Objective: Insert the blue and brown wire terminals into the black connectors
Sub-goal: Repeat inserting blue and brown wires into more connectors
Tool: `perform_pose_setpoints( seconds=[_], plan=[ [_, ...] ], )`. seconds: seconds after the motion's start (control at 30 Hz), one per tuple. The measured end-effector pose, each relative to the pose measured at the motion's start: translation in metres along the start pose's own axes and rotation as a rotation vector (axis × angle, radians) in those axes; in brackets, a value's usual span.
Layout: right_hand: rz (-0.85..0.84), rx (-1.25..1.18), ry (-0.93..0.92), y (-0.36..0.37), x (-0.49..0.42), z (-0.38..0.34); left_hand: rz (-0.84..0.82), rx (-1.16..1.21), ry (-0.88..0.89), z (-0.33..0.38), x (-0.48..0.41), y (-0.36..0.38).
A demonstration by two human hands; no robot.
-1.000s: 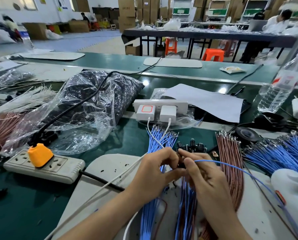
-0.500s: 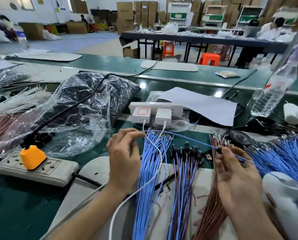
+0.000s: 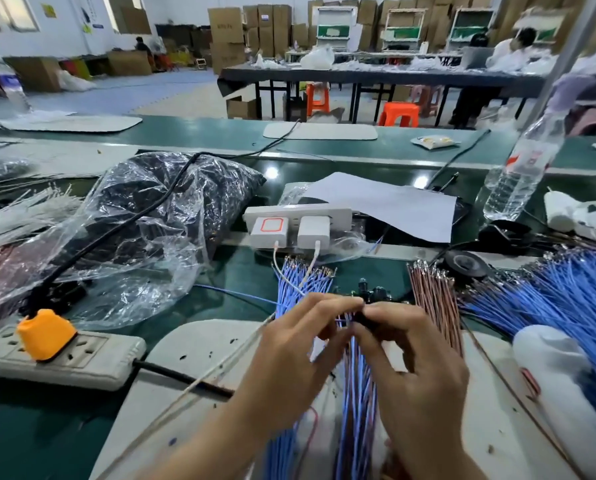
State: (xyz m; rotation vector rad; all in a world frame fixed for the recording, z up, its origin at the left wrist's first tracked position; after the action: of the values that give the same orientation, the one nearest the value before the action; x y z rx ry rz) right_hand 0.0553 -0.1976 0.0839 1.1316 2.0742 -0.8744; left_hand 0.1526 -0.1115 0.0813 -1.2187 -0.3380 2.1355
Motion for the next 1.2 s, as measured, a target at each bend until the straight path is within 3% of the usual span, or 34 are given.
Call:
perform_pose_setpoints(
  seconds=[0.07, 0.2, 0.33, 1.2],
  plan=[
    [-0.009, -0.007, -0.028, 0.002, 0.003, -0.003, 0.003, 0.113, -0.098, -0.013, 0.003, 0.003],
    [0.004, -0.177, 0.101, -0.001, 0.001, 0.007, -0.019, 0.263, -0.209, -0.030, 0.005, 0.007],
    [-0.068, -0.027, -0.019, 0.004, -0.001, -0.003, -0.032, 0.348, -0.216, -0.029, 0.005, 0.009],
    [-0.081, -0.050, -0.008, 0.006, -0.001, -0.004, -0.028, 0.365, -0.219, -0.032, 0.009, 0.013]
  ],
)
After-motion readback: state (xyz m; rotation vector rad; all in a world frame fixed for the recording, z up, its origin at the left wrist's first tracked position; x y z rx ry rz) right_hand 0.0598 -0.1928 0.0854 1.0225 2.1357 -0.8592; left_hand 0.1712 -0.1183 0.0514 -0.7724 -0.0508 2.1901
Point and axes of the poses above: each hand's wrist, its own x-axis away from the middle knuckle, its own y-axis out of the palm, z = x × y, the point moved 10 cm from there along -x, towards the middle knuckle, and after that the axes turned 4 degrees about -z, right-handed, at the moved point
